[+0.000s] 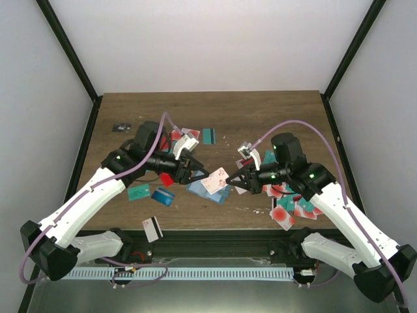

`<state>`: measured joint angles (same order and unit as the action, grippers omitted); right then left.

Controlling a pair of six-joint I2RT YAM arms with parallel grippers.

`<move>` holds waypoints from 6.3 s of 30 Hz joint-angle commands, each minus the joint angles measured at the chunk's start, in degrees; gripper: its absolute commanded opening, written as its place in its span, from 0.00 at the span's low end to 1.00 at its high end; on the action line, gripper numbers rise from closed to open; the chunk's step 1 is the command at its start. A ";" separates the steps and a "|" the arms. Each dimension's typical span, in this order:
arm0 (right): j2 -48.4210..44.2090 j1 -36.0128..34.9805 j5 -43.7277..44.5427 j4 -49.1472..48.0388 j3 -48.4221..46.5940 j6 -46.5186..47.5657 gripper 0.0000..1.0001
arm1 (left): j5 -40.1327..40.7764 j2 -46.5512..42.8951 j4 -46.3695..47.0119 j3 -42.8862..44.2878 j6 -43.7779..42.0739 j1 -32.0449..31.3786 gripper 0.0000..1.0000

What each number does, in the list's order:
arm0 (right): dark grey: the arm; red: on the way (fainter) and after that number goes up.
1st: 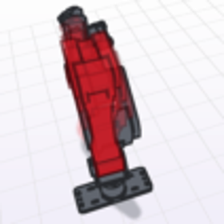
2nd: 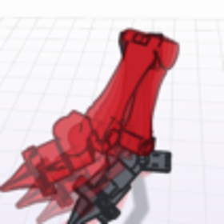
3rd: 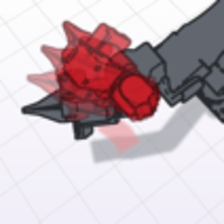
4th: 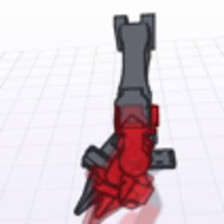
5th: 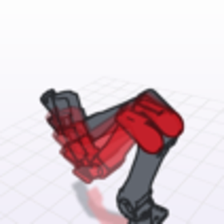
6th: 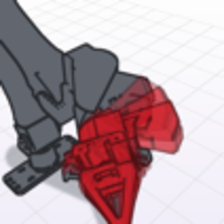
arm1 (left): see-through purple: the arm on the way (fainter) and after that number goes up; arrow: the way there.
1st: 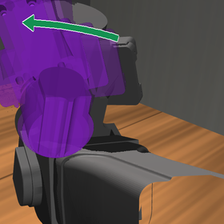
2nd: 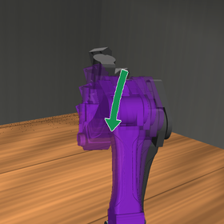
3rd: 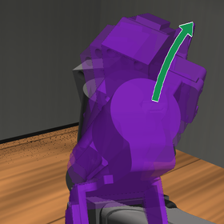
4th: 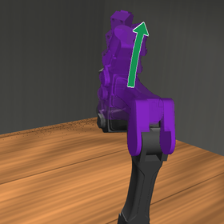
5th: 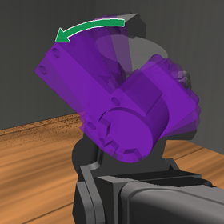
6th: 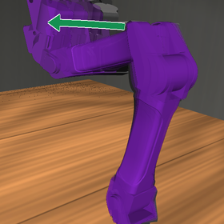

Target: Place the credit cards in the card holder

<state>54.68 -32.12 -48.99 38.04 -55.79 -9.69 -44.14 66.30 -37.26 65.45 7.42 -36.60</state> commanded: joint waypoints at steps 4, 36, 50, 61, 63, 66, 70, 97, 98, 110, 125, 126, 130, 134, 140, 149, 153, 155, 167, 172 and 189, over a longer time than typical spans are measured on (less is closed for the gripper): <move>-0.02 -0.07 -5.43 -2.93 -2.11 1.99 0.01 | -7.55 2.31 3.67 -0.93 -0.87 -1.08 0.50; 3.88 3.47 2.09 -19.98 1.97 -18.11 0.75 | -9.27 -2.01 33.45 -13.74 27.88 8.89 0.04; 8.81 3.47 2.04 -46.58 9.15 -36.20 0.73 | -10.97 6.37 65.69 -15.35 56.78 13.40 0.04; 19.33 3.42 0.05 -57.99 0.71 -42.89 0.54 | -12.86 8.07 71.63 -15.09 60.65 13.32 0.04; 21.07 3.47 -1.18 -58.08 -1.56 -42.87 0.47 | -12.46 7.89 71.37 -15.16 60.61 13.31 0.04; 22.56 3.47 -2.12 -57.97 -3.67 -42.47 0.35 | -11.36 7.71 71.28 -15.35 60.48 13.31 0.04; 23.06 3.42 -3.36 -57.55 -4.41 -42.22 0.29 | -9.52 6.98 70.73 -15.24 59.75 13.40 0.04; 20.13 4.08 -3.50 -58.34 -2.37 -44.58 0.33 | -9.78 7.20 68.85 -12.01 59.47 12.52 0.04; 20.63 4.08 -3.94 -58.68 -2.73 -44.84 0.30 | -9.71 7.44 68.89 -12.03 59.46 12.32 0.04; 20.52 4.06 -2.13 -57.27 0.95 -46.90 0.01 | -9.56 9.41 58.39 -11.29 50.50 11.85 0.28; 20.35 3.49 7.78 -48.35 16.69 -45.35 0.01 | 9.52 16.27 14.80 -8.15 15.62 14.67 0.58; 21.03 3.12 8.64 -47.25 17.07 -45.23 0.01 | 9.88 17.64 13.79 -8.15 14.32 14.68 0.54; 24.83 0.41 11.79 -44.15 17.55 -45.98 0.01 | 12.49 22.56 10.21 -8.23 10.59 14.68 0.43; 28.02 -2.06 13.95 -43.55 17.80 -47.49 0.01 | 14.41 27.06 8.03 -8.13 8.78 14.59 0.29; 31.17 -3.08 17.42 -42.81 17.78 -49.25 0.01 | 16.05 31.17 6.75 -8.21 7.09 14.57 0.17; 34.86 -4.09 18.88 -46.22 18.31 -51.70 0.01 | 15.32 34.59 6.09 -7.50 5.58 14.32 0.15; 36.49 -4.09 19.56 -47.44 18.03 -52.45 0.01 | 14.91 36.37 5.79 -7.11 4.76 14.13 0.14; 37.42 -4.18 19.31 -48.03 18.02 -52.70 0.01 | 14.79 37.06 5.71 -7.06 4.65 14.02 0.14; 41.56 -4.20 16.93 -52.91 16.75 -53.69 0.01 | 13.88 38.60 6.68 -7.77 5.71 12.72 0.14; 42.14 -4.22 15.32 -55.15 17.34 -54.90 0.01 | 13.99 38.39 7.11 -8.66 6.40 12.55 0.14; 44.50 -4.27 14.03 -58.63 18.88 -57.56 0.01 | 14.50 37.06 8.45 -11.60 9.30 11.63 0.14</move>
<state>98.61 -35.83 -34.98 -19.22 -37.65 -65.82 -31.03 103.09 -27.99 55.83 15.90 -24.16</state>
